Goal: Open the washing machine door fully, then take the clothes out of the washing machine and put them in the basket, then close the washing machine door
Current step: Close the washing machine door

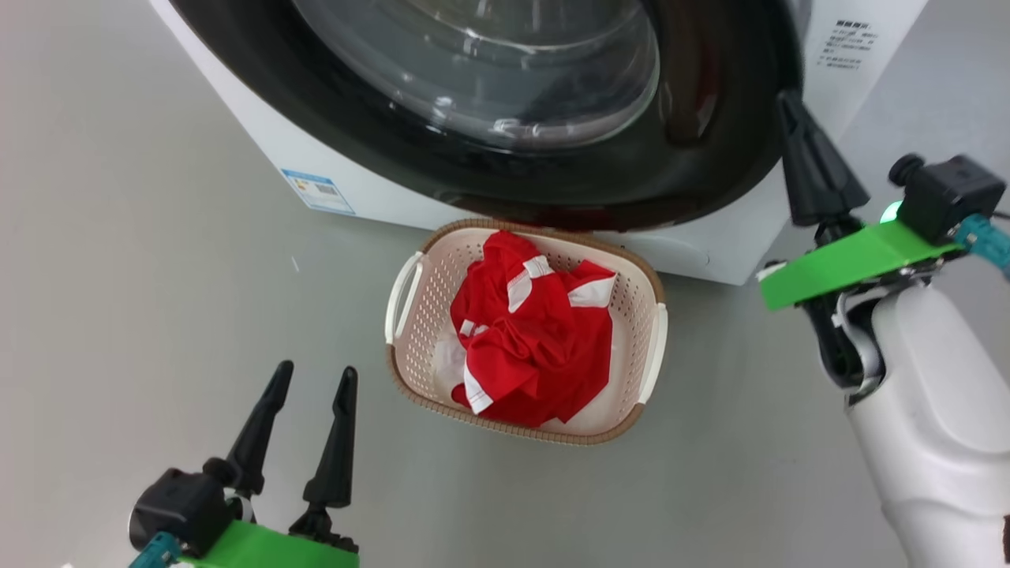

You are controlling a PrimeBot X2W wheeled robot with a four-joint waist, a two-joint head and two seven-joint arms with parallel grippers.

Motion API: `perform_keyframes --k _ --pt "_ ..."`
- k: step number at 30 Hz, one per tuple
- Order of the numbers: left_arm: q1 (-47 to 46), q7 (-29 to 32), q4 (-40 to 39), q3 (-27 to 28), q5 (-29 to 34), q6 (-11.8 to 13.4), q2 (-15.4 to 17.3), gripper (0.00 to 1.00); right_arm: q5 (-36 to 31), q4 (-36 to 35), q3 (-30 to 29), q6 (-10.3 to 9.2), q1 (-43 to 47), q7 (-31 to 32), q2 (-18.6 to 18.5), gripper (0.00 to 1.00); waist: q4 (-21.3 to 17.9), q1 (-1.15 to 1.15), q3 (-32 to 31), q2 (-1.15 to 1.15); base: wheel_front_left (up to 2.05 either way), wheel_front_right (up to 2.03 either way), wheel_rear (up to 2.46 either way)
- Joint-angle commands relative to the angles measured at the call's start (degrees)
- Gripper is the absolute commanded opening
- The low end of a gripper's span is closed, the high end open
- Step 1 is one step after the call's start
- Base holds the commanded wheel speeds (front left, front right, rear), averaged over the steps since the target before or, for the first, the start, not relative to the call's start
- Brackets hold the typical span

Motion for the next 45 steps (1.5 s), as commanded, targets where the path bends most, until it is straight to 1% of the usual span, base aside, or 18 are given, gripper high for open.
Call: perform_keyframes --k 1,6,14,19,24,25,26,27,28,29,39,45 --pt "-1.7 -0.7 -1.5 1.6 -0.4 -0.3 0.4 1.00 0.4 -1.6 0.5 0.28 -2.3 -0.4 0.2 0.00 0.4 0.00 1.5 0.00 0.00 0.00 0.00" --pt "-3.3 -0.7 -1.5 1.0 -0.7 -0.3 0.2 1.00 0.1 -1.8 -1.1 0.28 -5.6 -0.4 -0.5 0.00 1.0 0.00 3.8 0.00 0.00 0.00 0.00" --pt "-4.7 -0.7 -1.6 1.0 -1.0 -0.3 -0.1 1.00 0.0 -2.1 -3.6 0.28 -8.7 -0.4 0.1 0.00 0.9 0.00 6.1 0.00 0.00 0.00 0.00" --pt "-5.3 -0.7 -1.5 1.0 -1.0 -0.3 -0.2 1.00 -0.2 -2.5 -3.4 0.28 -9.2 -0.4 0.4 0.00 0.4 0.00 6.3 0.00 0.00 0.00 0.00" --pt "-4.7 -0.7 -1.0 1.6 -0.8 -0.3 0.1 1.00 -0.2 -3.2 -1.7 0.28 -6.4 -0.4 0.8 0.00 -0.6 0.00 4.8 0.00 0.00 0.00 0.00" --pt "-4.5 -0.7 -0.9 1.6 -0.7 -0.3 0.2 1.00 -0.2 -3.4 -1.3 0.28 -5.6 -0.4 0.9 0.14 -0.9 0.00 4.4 0.00 0.00 0.00 0.00" --pt "-4.3 -0.7 -0.8 1.8 -0.7 -0.3 0.3 1.00 -0.2 -3.5 -0.7 0.28 -4.7 -0.4 0.9 0.35 -1.1 0.00 4.0 0.00 0.00 0.00 0.00" --pt "-4.2 -0.7 -0.6 2.0 -0.7 -0.3 0.4 1.00 -0.1 -3.6 -0.1 0.28 -3.6 -0.4 0.9 0.52 -1.4 0.00 3.6 0.00 0.00 0.00 0.00" --pt "-4.0 -0.7 -0.5 2.2 -0.6 -0.3 0.4 1.00 -0.1 -3.8 0.4 0.28 -2.5 -0.4 1.0 0.96 -1.7 0.00 3.1 0.00 0.00 0.00 0.00" --pt "-3.8 -0.7 -0.4 2.4 -0.6 -0.3 0.5 1.00 -0.1 -4.0 0.8 0.28 -1.4 -0.4 1.0 1.00 -2.0 0.00 2.5 0.00 0.00 0.00 0.00" --pt "-0.5 -0.7 0.6 4.5 -0.7 -0.3 2.2 1.00 0.5 -4.9 2.7 0.28 9.1 -0.4 0.7 1.00 -6.4 0.00 -2.7 0.00 0.00 0.00 0.00" --pt "1.1 -0.7 1.2 5.8 -1.0 -0.3 3.3 1.00 0.6 -5.4 2.4 0.28 13.1 -0.4 0.5 1.00 -8.8 0.00 -4.8 0.00 0.00 0.00 0.00"
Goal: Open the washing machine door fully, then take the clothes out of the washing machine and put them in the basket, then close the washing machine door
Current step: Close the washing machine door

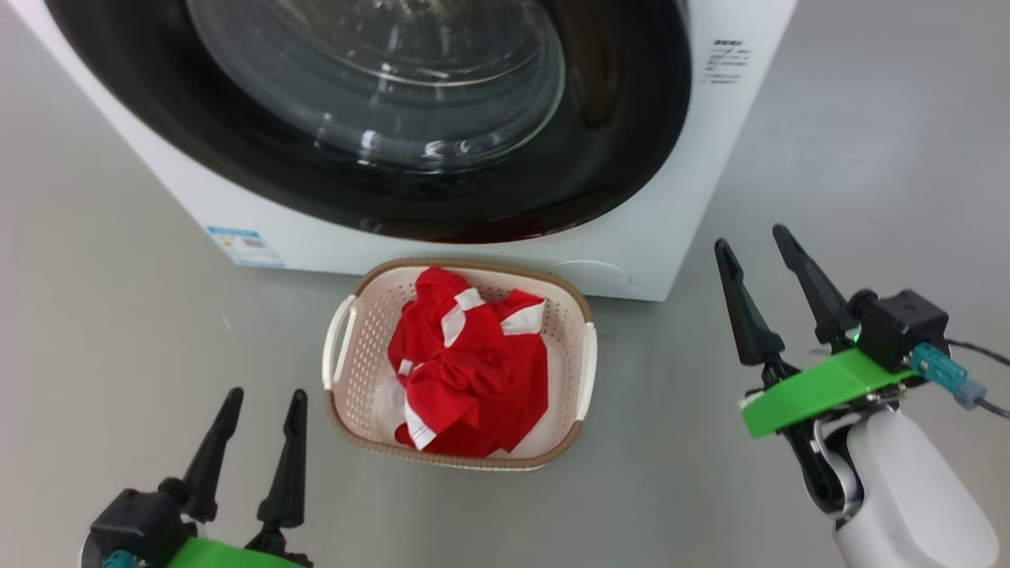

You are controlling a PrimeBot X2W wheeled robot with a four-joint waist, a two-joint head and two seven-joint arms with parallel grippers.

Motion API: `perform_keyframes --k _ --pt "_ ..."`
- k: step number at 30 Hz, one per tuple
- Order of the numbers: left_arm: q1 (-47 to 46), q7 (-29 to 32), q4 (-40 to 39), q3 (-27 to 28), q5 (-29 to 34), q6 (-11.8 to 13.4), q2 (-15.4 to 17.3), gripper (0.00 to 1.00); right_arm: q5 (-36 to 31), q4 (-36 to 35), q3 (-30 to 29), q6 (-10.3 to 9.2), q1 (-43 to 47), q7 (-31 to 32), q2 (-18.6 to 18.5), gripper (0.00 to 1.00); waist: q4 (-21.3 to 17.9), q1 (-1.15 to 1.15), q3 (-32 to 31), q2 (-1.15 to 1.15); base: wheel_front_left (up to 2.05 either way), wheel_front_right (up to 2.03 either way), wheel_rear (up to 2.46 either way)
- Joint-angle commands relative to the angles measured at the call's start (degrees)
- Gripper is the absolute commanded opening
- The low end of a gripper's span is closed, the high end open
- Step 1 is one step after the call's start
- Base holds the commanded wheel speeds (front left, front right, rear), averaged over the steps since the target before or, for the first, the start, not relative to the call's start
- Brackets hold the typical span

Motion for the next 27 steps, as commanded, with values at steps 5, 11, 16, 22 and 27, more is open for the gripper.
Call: perform_keyframes --k 5,11,16,22,27 --pt "1.2 -0.7 0.0 3.0 -0.6 -0.3 2.1 1.00 0.6 -2.1 0.0 -0.06 4.1 0.1 0.0 1.00 -3.7 0.00 -3.6 0.00 0.00 0.00 0.00" --pt "2.6 -0.7 1.3 3.8 -0.8 -0.3 2.6 1.00 0.7 -2.9 -0.7 -0.06 8.9 0.1 -0.5 1.00 -5.3 0.00 -5.9 0.00 0.00 0.00 0.00" --pt "4.0 -0.7 2.1 4.8 -0.8 -0.3 2.8 1.00 0.7 -3.4 -1.0 -0.06 12.2 0.1 -0.9 1.00 -6.8 0.00 -7.6 0.00 0.00 0.00 0.00" --pt "6.0 -0.7 3.4 6.0 -1.2 -0.3 2.5 1.00 0.8 -3.9 -1.6 -0.06 15.4 0.1 -1.1 1.00 -8.7 0.00 -9.6 0.00 0.00 0.00 0.00" --pt "7.1 -0.7 4.1 6.7 -0.9 -0.3 2.9 1.00 0.7 -4.1 -2.4 -0.06 17.5 0.1 -1.3 1.00 -10.3 0.00 -10.8 0.00 0.00 0.00 0.00"
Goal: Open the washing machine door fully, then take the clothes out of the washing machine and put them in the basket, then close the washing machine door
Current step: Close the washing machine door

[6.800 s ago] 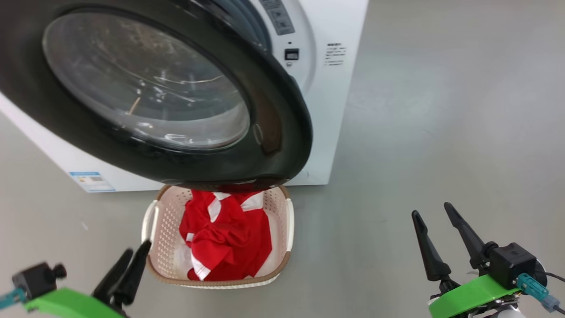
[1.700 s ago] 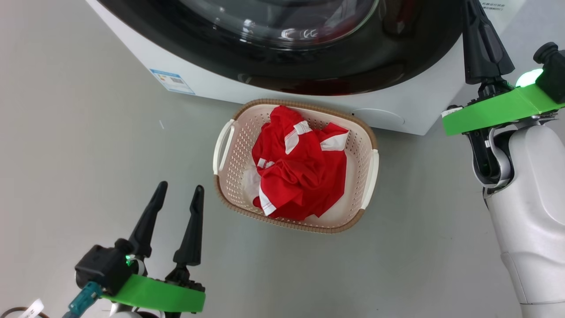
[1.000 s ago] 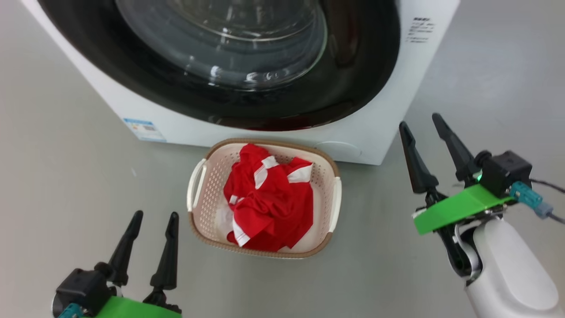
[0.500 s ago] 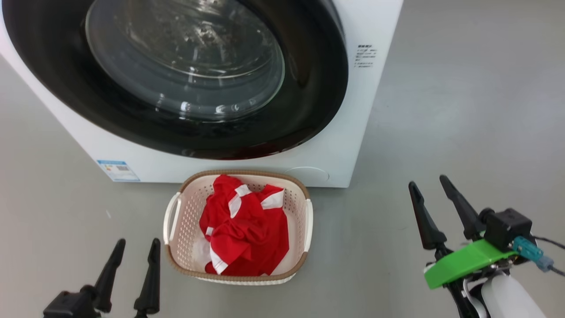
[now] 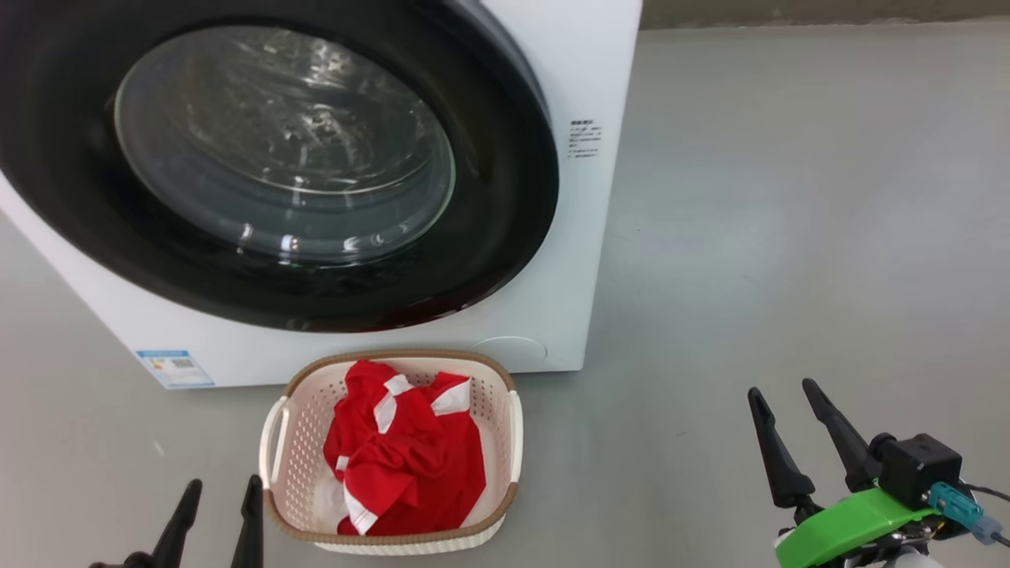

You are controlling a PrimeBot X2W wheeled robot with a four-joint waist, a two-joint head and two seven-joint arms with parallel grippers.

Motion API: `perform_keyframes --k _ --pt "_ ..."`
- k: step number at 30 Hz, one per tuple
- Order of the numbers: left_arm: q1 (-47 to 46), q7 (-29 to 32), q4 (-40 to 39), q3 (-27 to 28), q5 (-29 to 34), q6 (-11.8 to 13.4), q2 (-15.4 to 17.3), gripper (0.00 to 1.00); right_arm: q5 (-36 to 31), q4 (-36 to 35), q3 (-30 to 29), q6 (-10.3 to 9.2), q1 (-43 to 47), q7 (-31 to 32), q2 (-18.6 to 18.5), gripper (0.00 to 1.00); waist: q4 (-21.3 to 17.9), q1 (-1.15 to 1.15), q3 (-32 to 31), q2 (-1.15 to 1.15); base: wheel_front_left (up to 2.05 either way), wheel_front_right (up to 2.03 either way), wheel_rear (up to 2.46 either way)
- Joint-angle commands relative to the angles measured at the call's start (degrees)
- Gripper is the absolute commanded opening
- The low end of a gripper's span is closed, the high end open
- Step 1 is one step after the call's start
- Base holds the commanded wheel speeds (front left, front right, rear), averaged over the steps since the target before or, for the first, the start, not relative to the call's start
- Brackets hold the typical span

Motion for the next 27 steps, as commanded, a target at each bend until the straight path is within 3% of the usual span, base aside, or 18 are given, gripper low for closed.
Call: perform_keyframes --k 1,27 --pt "0.0 -0.7 -1.0 2.5 0.0 -0.3 1.3 1.00 0.6 -1.4 0.9 -0.06 0.1 0.0 -0.7 1.00 -1.2 0.00 -1.0 0.00 0.00 0.00 0.00" --pt "4.2 -0.7 -1.6 5.2 1.8 -0.3 1.2 1.00 0.5 -2.3 -1.0 -0.06 4.3 0.0 -1.6 1.00 -6.0 0.00 -4.0 0.00 0.00 0.00 0.00"
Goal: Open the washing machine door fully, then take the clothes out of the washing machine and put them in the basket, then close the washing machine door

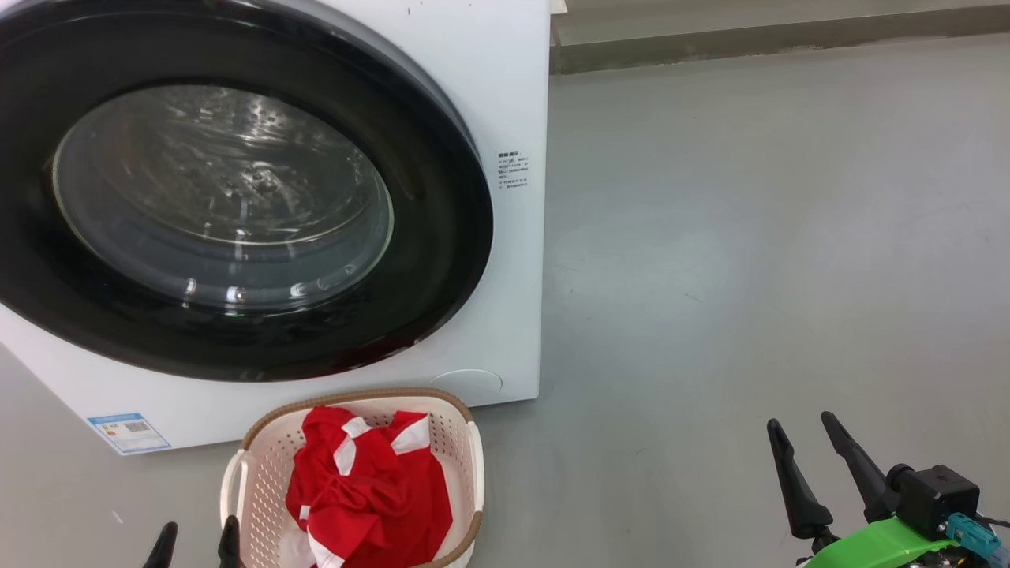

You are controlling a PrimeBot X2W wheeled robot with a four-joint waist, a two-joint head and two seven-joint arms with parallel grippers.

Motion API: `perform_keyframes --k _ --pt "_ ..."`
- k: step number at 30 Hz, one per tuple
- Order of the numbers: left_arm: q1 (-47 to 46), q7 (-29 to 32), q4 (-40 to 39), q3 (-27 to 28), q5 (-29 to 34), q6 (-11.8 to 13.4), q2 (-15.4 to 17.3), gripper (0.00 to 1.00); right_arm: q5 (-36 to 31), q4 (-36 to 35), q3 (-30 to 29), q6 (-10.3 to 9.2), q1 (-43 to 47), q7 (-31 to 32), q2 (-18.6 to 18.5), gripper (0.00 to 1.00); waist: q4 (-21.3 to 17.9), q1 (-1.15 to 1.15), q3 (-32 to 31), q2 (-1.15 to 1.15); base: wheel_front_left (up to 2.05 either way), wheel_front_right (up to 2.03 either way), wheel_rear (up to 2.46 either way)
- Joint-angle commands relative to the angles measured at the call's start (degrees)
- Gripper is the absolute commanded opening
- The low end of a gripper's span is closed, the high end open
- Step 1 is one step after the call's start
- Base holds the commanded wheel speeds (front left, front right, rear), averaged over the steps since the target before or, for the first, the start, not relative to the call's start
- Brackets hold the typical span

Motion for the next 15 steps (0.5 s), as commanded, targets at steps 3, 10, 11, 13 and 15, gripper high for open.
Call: perform_keyframes --k 3,10,11,13,15 --pt "-0.2 -0.7 -1.6 2.3 0.8 -0.3 0.6 1.00 0.5 -1.6 0.7 -0.06 0.2 -0.2 -1.3 1.00 0.0 0.00 -0.3 0.00 0.00 0.00 0.00" --pt "-0.2 -0.7 -2.4 2.0 1.0 -0.3 0.5 1.00 0.3 -1.8 0.2 -0.06 0.7 -0.2 -1.2 1.00 0.0 0.00 -0.4 0.00 0.00 0.00 0.00" --pt "-0.2 -0.7 -2.5 2.0 1.0 -0.3 0.5 1.00 0.3 -1.8 0.2 -0.06 0.7 -0.2 -1.2 1.00 0.0 0.00 -0.4 0.00 0.00 0.00 0.00" --pt "-0.2 -0.7 -2.7 2.1 1.1 -0.3 0.4 1.00 0.2 -1.8 0.2 -0.06 0.7 -0.2 -1.2 1.00 0.0 0.00 -0.4 0.00 0.00 0.00 0.00" --pt "-0.2 -0.7 -2.8 2.2 1.2 -0.3 0.3 1.00 0.2 -1.9 0.2 -0.06 0.6 -0.2 -1.2 1.00 0.0 0.00 -0.4 0.00 0.00 0.00 0.00"
